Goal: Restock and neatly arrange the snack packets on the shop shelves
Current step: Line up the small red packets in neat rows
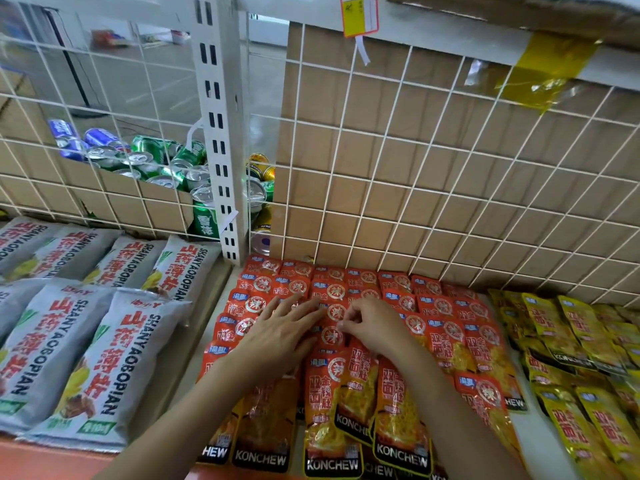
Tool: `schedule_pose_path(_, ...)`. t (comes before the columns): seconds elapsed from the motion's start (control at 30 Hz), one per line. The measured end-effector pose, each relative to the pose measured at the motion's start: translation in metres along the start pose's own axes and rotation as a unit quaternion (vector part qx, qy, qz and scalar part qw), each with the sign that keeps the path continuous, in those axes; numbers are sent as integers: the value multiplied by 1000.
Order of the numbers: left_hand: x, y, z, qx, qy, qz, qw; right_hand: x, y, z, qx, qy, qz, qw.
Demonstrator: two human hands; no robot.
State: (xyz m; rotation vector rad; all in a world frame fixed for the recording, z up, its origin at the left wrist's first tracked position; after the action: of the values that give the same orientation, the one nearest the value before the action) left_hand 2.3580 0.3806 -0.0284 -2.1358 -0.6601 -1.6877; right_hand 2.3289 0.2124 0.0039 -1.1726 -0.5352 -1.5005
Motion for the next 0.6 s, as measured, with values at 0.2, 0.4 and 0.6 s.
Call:
schedule_pose_path(0.2, -4, 4, 3, -4, 22, 3, 1000, 2, 1, -3, 7, 1, 2, 1000)
schedule_pose_path(0.4, -4, 7, 3, 1, 11, 6, 1000, 2, 2, -4, 26, -8, 5, 1000)
schedule_pose_path(0.6, -3, 9, 3, -6, 1, -2, 1000, 2, 1, -4, 28, -8, 8, 1000)
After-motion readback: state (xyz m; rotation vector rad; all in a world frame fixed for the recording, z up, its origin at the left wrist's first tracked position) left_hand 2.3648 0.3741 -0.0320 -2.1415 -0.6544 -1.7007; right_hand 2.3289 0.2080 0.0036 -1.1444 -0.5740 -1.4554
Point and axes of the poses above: each hand's wrist, its own y-axis towards the middle knuckle, its own x-axis out of the back of the hand, z = x × y, the point moved 2 cm from there along y, towards the middle knuckle, and after that the axes turned 12 degrees about -x, right-handed, at the moved point
